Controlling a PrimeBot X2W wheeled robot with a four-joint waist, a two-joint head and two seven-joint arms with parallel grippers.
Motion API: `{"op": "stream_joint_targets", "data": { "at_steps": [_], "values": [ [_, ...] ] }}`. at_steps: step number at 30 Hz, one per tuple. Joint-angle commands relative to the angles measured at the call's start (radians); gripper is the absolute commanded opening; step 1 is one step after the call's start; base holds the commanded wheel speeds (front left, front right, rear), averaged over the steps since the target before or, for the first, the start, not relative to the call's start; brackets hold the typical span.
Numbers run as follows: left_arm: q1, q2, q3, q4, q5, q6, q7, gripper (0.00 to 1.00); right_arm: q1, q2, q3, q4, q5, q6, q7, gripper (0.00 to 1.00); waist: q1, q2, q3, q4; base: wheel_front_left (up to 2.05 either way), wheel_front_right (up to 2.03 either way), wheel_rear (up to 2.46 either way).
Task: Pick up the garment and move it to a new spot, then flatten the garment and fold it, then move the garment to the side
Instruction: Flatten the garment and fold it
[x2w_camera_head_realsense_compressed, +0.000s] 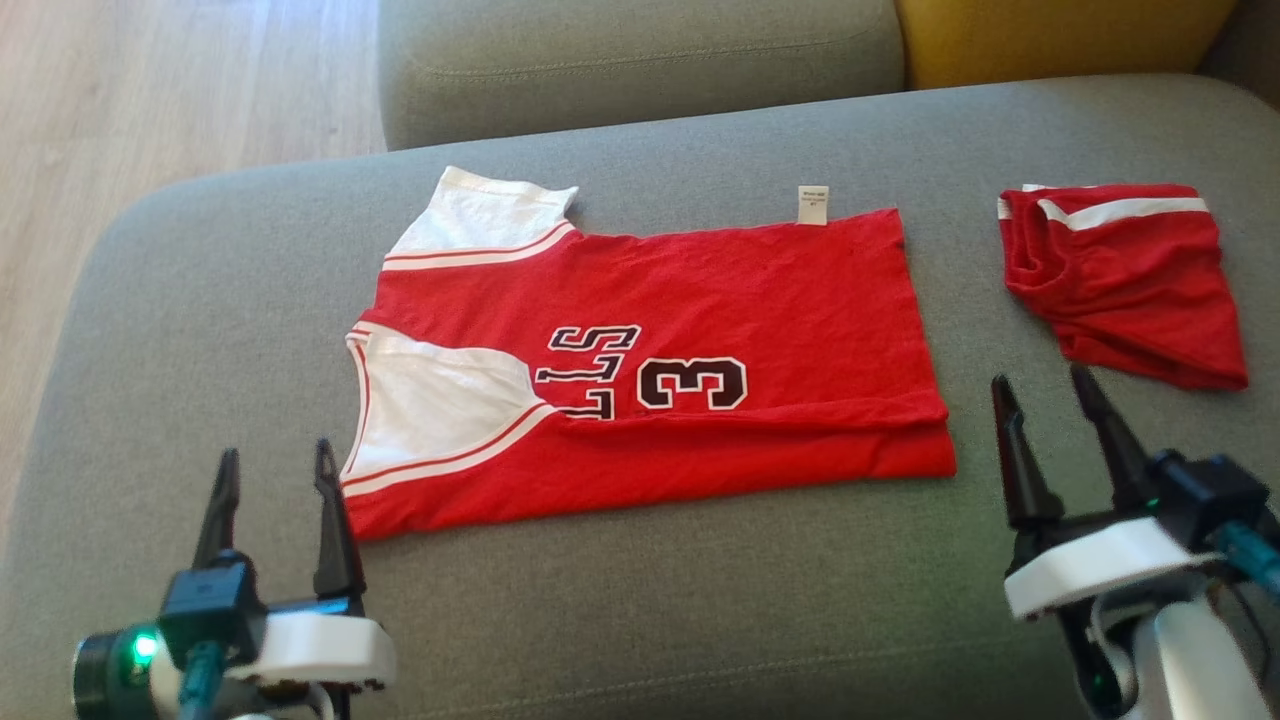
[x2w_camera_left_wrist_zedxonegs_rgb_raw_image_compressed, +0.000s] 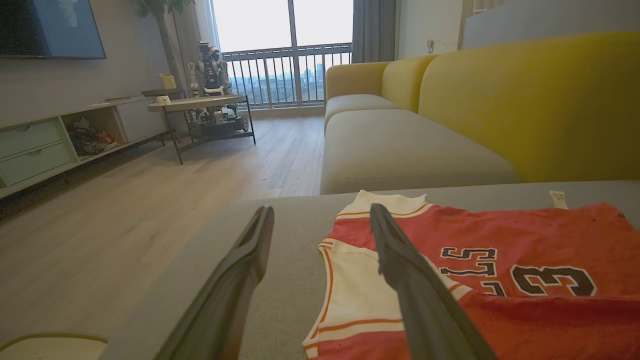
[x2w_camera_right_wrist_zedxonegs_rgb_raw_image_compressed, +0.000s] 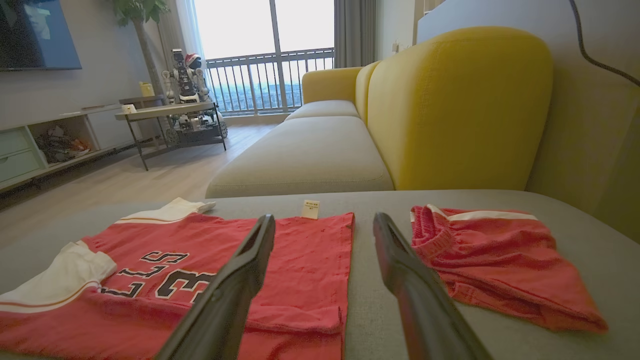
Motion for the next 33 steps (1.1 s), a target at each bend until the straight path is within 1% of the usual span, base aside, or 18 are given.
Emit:
{"op": "stream_joint_targets", "data": {
  "at_steps": [1, 3, 6, 9, 11, 15, 18, 19, 33],
  "values": [
    [-0.031, -0.009, 0.049, -0.015, 0.016, -0.01, -0.012, 1.0, -0.013, 0.005, 0.028, -0.038, -0.016, 0.0, -0.009, 1.0, 0.0001, 0.0, 0.001, 0.002, 0.0, 0.0, 0.0],
    [-0.023, -0.031, 0.058, 0.007, 0.024, -0.026, -0.012, 1.0, -0.001, 0.009, 0.037, -0.039, -0.023, 0.0, -0.009, 1.0, 0.0001, 0.0, 0.003, 0.0, 0.0, 0.0, 0.0],
    [-0.021, -0.049, 0.074, 0.052, 0.03, -0.053, -0.012, 1.0, -0.002, 0.012, 0.05, -0.038, -0.018, 0.0, -0.009, 1.0, 0.0001, 0.0, 0.007, -0.008, 0.0, 0.0, 0.0],
    [-0.031, -0.062, 0.081, 0.137, 0.026, -0.08, -0.012, 1.0, -0.011, 0.012, 0.068, -0.033, 0.005, 0.0, -0.009, 1.0, 0.0001, 0.0, 0.011, -0.021, 0.0, 0.0, 0.0],
    [-0.044, -0.081, 0.094, 0.224, -0.003, -0.091, -0.012, 1.0, -0.016, 0.013, 0.078, -0.031, 0.013, 0.0, -0.009, 1.0, 0.0001, 0.0, 0.016, -0.03, 0.0, 0.0, 0.0],
    [-0.097, -0.097, 0.127, 0.369, -0.043, -0.101, -0.012, 1.0, -0.026, 0.013, 0.096, -0.027, 0.02, 0.0, -0.009, 1.0, 0.0001, 0.0, 0.032, -0.055, 0.0, 0.0, 0.0],
    [-0.139, -0.101, 0.139, 0.453, -0.061, -0.109, -0.012, 1.0, -0.033, 0.013, 0.106, -0.02, -0.009, 0.0, -0.009, 1.0, 0.0001, 0.0, 0.046, -0.071, 0.0, 0.0, 0.0],
    [-0.139, -0.101, 0.139, 0.453, -0.061, -0.109, -0.012, 1.0, -0.033, 0.013, 0.106, -0.02, -0.009, 0.0, -0.009, 1.0, 0.0001, 0.0, 0.046, -0.071, 0.0, 0.0, 0.0],
    [-0.293, -0.095, 0.165, 0.713, -0.103, -0.123, 0.004, 1.0, -0.06, 0.013, 0.116, -0.016, 0.003, 0.0, -0.009, 1.0, 0.0001, 0.0, 0.098, -0.116, 0.0, 0.0, 0.0]
  ]
}}
